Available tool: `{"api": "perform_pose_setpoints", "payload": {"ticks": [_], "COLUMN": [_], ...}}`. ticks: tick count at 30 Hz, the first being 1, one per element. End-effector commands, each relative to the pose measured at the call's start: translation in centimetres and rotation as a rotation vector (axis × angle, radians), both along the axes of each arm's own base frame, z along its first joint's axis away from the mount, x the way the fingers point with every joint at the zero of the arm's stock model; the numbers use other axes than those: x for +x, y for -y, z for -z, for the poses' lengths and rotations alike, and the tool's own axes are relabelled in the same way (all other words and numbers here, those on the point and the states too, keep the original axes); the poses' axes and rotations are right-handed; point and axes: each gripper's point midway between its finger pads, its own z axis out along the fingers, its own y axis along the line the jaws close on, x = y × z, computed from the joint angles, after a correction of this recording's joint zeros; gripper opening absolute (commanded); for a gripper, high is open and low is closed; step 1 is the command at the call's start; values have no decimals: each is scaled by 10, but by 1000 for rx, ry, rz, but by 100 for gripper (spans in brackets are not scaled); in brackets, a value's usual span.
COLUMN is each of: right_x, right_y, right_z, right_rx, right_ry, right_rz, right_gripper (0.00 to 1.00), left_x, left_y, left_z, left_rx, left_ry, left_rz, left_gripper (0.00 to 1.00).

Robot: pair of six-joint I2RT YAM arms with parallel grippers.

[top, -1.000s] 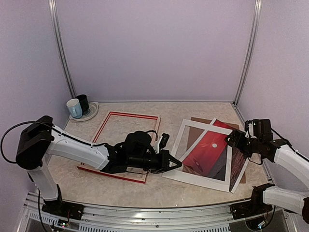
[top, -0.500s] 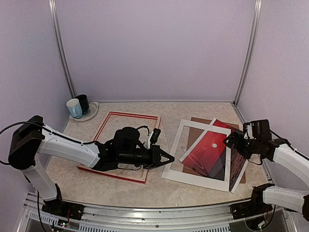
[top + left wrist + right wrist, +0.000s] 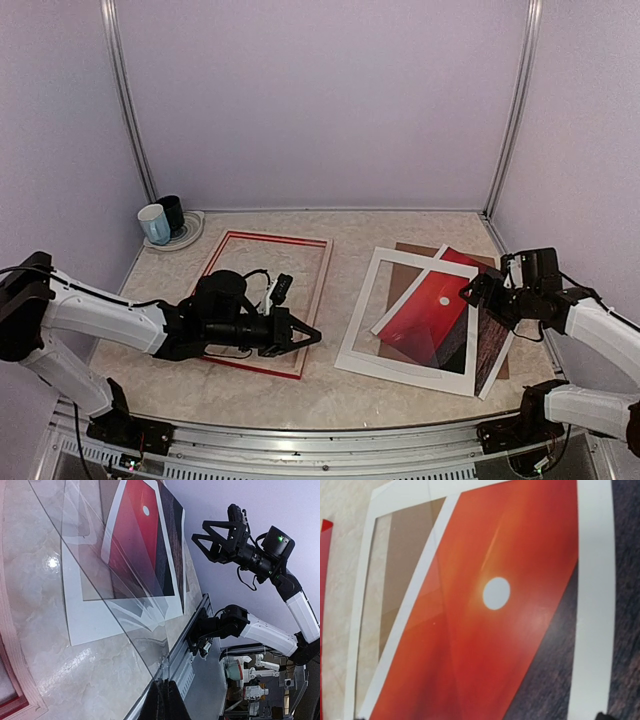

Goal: Put the photo into the frame
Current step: Place the glass panel in the frame body.

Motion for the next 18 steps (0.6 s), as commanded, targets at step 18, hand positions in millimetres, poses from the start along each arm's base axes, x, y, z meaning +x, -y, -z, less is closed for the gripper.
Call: {"api": "perform_pose_setpoints", "payload": {"ticks": [18], "right_x": [5], "right_y": [-81], "right_z": [7], "right_rx": [88], "right_ry": [-36], "right_rz": [-217], "right_gripper": [99], "left_x": [9], "left_y": [-111], "left_z": [49], "left_rx": [276], "left_ry": [-42], "left_rz": [-61], "left_gripper": [1]}}
